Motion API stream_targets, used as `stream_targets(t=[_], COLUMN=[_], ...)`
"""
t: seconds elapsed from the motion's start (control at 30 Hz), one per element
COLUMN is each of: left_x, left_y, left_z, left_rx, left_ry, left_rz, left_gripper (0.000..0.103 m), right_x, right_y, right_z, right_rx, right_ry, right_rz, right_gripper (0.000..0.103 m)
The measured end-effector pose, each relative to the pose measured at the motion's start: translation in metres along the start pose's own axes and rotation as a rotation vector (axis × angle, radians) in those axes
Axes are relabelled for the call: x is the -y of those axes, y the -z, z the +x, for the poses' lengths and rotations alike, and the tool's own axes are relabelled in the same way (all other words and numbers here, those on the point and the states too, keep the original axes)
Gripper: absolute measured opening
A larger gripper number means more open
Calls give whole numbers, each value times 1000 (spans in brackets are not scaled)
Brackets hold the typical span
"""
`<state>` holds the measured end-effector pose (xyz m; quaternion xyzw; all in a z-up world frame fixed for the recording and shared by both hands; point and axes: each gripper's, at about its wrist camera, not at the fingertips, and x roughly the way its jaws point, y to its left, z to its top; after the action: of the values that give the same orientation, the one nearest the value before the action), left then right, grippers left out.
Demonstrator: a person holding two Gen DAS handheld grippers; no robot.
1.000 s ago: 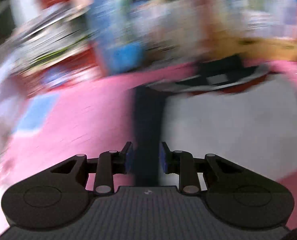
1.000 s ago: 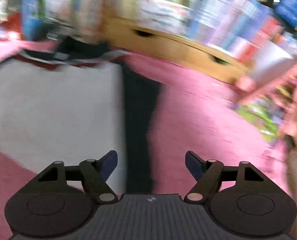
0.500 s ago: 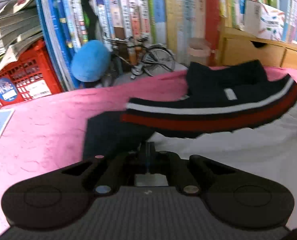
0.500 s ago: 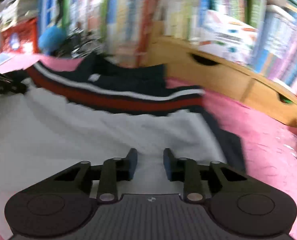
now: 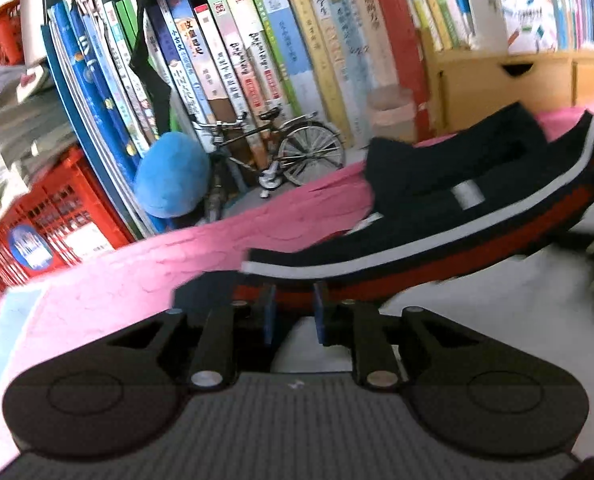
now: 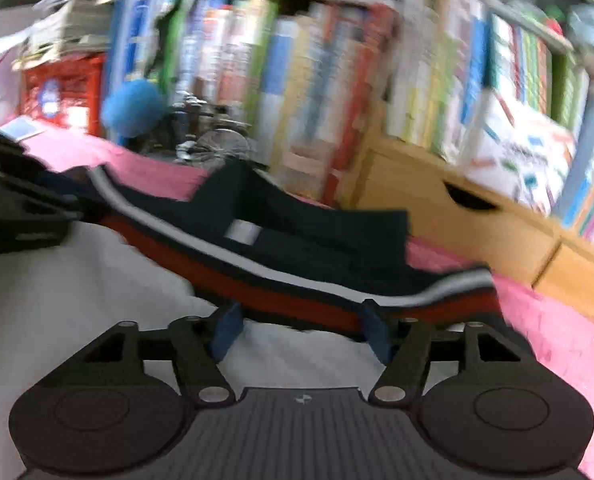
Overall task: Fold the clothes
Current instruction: 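Smooth the folded jacket flat with both open grippers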
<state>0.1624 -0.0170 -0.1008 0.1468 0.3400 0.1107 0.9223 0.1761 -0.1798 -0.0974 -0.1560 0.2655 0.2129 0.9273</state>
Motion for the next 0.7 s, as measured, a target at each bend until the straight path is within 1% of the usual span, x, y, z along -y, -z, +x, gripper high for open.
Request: stream_targets(t=[0.07, 0.1, 0.17, 0.2, 0.23, 0.27, 0.3, 0.33, 0.37, 0.4, 0.43, 0.5, 0.53, 0.57, 0.63, 0.67, 0.7], left_x=[-5, -9, -19, -24, -32, -41, -51, -59, -64, -67, -63, -41, -30, -19, -1, 3, 3], left_y=[8, 12, 15, 15, 15, 13, 10, 8, 8, 8, 12, 24, 31, 40, 59, 65, 69], left_z=[7, 12, 22, 27, 29, 27, 20, 10, -7, -25, -42, -65, -74, -81, -83, -84, -85], left_rx=[5, -2, -28, -53, -65, -74, -81, -71, -36, -4, 14, -5, -20, -43, -94, -83, -69], left_ry=[-62, -70, -106, -133, -142, -144, -144, -132, -102, -71, -41, 12, 40, 61, 65, 46, 33], left_rz=[35, 34, 37, 42, 27, -2, -35, -72, -114, -149, -162, -143, -131, -122, -112, -98, -83], left_gripper=[24, 26, 26, 27, 26, 26, 25, 24, 24, 25, 29, 30, 30, 30, 30, 30, 31], right_x=[18, 27, 45, 53, 61, 68, 75, 83, 84, 86, 80, 59, 42, 23, -14, -32, -46], right_y=[6, 9, 14, 17, 17, 17, 15, 13, 9, 6, 2, -3, -5, -4, 1, 5, 11], right_z=[0, 0, 1, 1, -1, -3, -5, -8, -16, -23, -35, -62, -75, -83, -94, -98, -98], right_rx=[-1, -1, -2, -3, -10, -17, -29, -40, -42, -44, -25, 26, 40, 33, 9, -9, -38], right_ry=[21, 31, 52, 63, 91, 118, 160, 201, 226, 251, 271, 202, 138, 85, -21, -72, -98], right_rz=[3, 4, 7, 9, 27, 46, 81, 117, 159, 200, 220, 247, 245, 229, 189, 165, 134], right_gripper=[70, 70, 70, 75, 77, 78, 86, 87, 86, 85, 85, 85, 85, 86, 87, 87, 87])
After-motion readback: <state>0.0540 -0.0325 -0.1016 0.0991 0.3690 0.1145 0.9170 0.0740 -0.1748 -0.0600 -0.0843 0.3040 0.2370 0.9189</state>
